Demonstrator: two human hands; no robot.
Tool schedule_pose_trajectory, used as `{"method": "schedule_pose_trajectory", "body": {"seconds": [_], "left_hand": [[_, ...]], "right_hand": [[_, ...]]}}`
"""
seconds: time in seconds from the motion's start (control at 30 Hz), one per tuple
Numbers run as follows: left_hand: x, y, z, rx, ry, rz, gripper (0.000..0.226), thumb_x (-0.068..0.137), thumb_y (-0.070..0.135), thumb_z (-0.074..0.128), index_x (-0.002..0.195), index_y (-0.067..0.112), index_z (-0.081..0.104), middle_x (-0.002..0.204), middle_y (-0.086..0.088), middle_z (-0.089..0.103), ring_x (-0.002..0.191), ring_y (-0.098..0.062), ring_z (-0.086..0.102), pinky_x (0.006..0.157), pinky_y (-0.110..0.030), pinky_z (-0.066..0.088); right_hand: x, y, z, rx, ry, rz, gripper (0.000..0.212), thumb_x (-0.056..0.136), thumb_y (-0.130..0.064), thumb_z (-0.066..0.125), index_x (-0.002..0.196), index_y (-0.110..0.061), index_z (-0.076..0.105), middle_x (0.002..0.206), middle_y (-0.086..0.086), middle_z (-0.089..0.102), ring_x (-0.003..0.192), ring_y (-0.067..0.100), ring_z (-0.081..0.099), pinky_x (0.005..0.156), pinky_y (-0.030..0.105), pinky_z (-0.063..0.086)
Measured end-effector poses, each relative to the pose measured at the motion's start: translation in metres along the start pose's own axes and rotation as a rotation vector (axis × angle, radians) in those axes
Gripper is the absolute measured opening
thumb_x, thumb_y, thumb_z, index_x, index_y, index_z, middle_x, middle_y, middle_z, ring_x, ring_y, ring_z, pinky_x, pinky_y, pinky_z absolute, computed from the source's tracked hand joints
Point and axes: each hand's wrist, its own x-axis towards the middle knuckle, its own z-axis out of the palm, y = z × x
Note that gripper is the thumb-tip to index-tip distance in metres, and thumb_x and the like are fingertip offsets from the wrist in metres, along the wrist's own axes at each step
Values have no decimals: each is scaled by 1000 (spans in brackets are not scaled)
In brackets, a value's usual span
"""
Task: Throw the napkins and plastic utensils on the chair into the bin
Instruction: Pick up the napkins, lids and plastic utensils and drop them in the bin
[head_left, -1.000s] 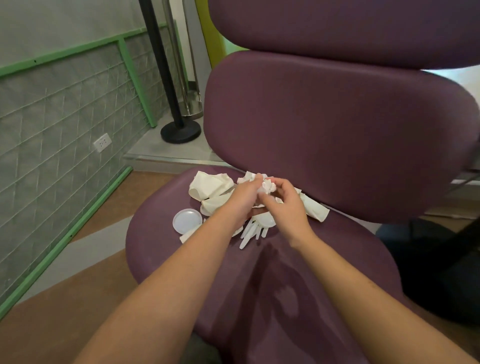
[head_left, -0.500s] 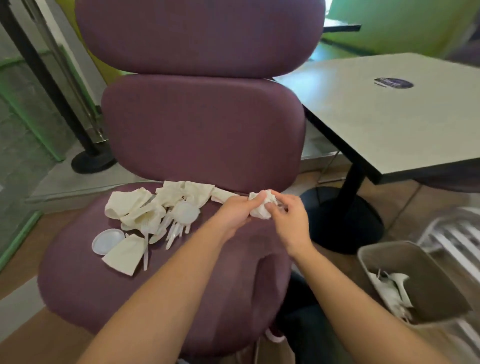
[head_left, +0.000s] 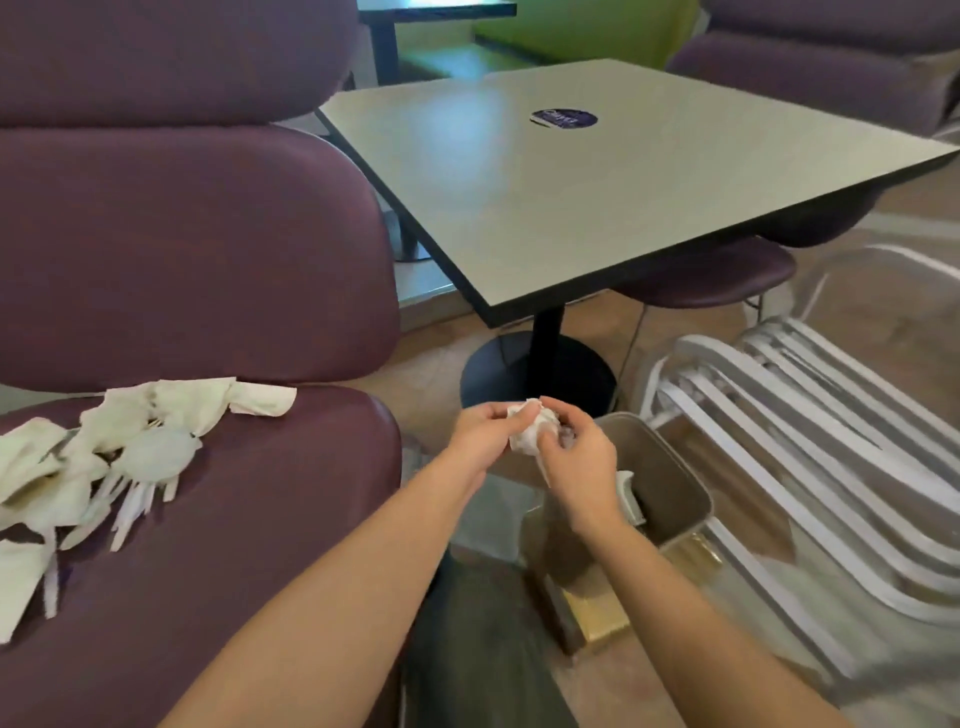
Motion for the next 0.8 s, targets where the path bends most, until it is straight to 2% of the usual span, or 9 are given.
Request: {"method": "schedule_pose_trajectory", "body": {"seconds": [0.1, 0.2, 0.27, 0.4, 0.47, 0.53, 0.67, 0.73, 0.8], "left_hand": [[12, -13, 28, 57, -40, -44, 18, 86, 25, 73, 100, 13, 72, 92, -2, 74, 77, -8, 68, 63, -16, 53], [27, -29, 49, 108, -119, -94, 23, 86, 28, 74, 103, 13, 74, 98, -6, 75, 94, -19, 71, 87, -28, 56], [35, -40, 57, 123, -147, -105, 26, 88, 27, 72, 108, 11, 73, 106, -12, 73, 99, -24, 68, 94, -35, 53], [49, -63, 63, 418, -20, -38, 32, 92, 32, 65, 120, 16, 65, 108, 5, 61, 111, -24, 59, 97, -35, 48], [55, -76, 60, 728, 128, -7, 44, 87, 32, 69, 129, 26, 55, 121, 2, 42, 120, -23, 44, 104, -35, 39], [59, -87, 56, 906, 111, -21, 66, 85, 30, 72, 142, 30, 39, 138, -3, 27, 128, -27, 36, 108, -38, 34], [67, -97, 55, 874, 18, -39, 80, 87, 22, 71, 152, 24, 26, 147, -7, 23, 125, -29, 48, 108, -38, 39], [68, -96, 55, 886, 19, -27, 79, 87, 21, 72, 152, 22, 27, 147, -8, 26, 125, -29, 49, 108, -36, 39], [69, -94, 54, 864, 17, -45, 76, 89, 20, 69, 153, 20, 27, 147, -9, 27, 126, -29, 49, 107, -34, 37]], "right_hand": [[1, 23, -19, -18, 0, 14, 40, 85, -22, 70, 123, -28, 59, 113, -15, 58, 103, 0, 55, 83, 12, 44], [6, 42, -35, -112, 61, 4, 36, 83, -18, 75, 115, -25, 59, 105, -15, 56, 94, -4, 53, 74, 0, 39], [13, 54, -45, -152, 91, 5, 29, 81, -14, 75, 105, -22, 61, 97, -13, 61, 87, -8, 54, 71, -2, 37], [26, 72, -57, -142, 121, 132, 25, 82, -14, 73, 101, -24, 61, 91, -13, 63, 83, -3, 58, 63, 5, 39], [35, 82, -57, -144, 146, 183, 26, 85, -14, 71, 109, -21, 63, 98, -10, 65, 91, 6, 61, 68, 6, 38], [43, 96, -54, -185, 145, 212, 36, 89, -16, 67, 124, -16, 61, 115, -2, 64, 106, 14, 60, 81, 15, 43], [54, 124, -42, -297, -96, 410, 65, 95, -23, 59, 151, -9, 29, 149, 14, 38, 136, 30, 40, 114, 39, 32], [54, 132, -37, -393, -221, 471, 67, 95, -25, 57, 151, -9, 25, 152, 16, 36, 138, 32, 36, 115, 42, 30], [53, 131, -34, -456, -272, 482, 61, 94, -24, 54, 149, -13, 33, 146, 15, 46, 131, 32, 46, 110, 38, 36]]}}
